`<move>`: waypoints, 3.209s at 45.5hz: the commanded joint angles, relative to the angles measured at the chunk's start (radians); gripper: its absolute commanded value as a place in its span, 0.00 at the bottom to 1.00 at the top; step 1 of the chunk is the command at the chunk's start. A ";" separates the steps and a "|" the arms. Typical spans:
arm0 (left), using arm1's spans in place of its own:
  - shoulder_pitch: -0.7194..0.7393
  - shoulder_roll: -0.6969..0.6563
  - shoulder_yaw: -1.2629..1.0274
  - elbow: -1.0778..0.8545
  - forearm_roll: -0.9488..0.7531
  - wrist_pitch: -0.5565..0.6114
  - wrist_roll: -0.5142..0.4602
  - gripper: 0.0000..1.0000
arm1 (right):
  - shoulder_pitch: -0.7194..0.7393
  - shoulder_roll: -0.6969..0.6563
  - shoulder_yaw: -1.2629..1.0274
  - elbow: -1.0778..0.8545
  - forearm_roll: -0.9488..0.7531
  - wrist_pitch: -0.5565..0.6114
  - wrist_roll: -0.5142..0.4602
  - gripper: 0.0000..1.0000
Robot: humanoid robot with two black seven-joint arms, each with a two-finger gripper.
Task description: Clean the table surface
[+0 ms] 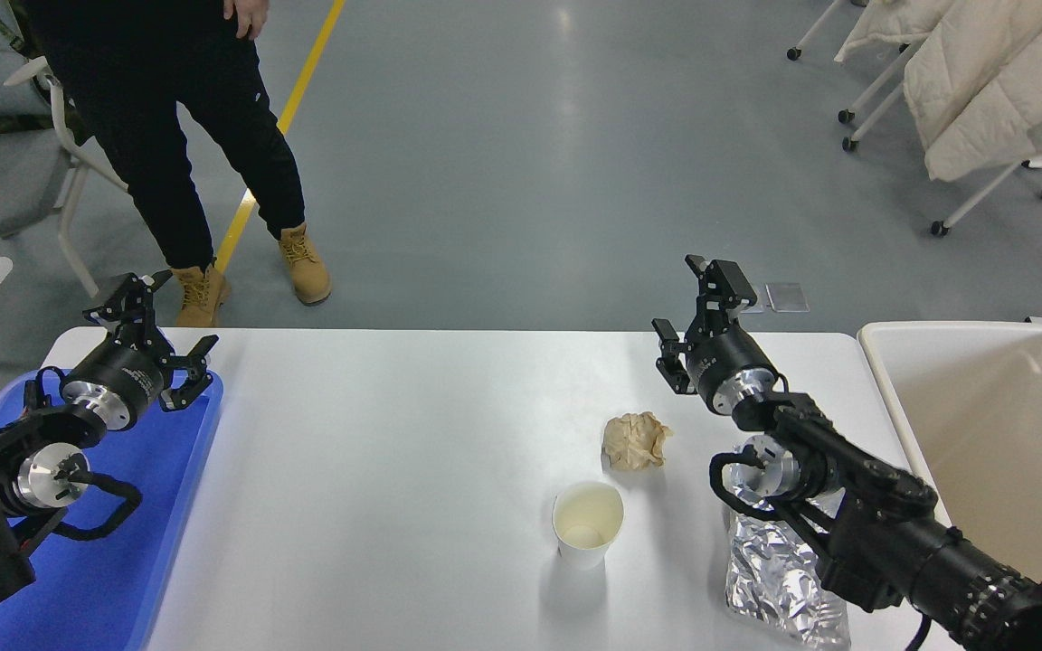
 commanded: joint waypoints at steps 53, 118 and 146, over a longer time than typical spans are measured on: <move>-0.001 0.000 0.000 0.000 0.000 0.000 0.000 1.00 | 0.675 -0.188 -1.268 0.582 -0.267 0.007 -0.021 1.00; -0.001 0.000 0.000 0.000 0.000 0.000 0.000 1.00 | 0.649 -0.073 -1.203 0.473 0.045 0.133 -0.161 1.00; -0.001 0.000 0.000 0.000 0.000 0.000 0.000 1.00 | 0.548 0.027 -1.186 0.344 0.052 0.122 -0.190 1.00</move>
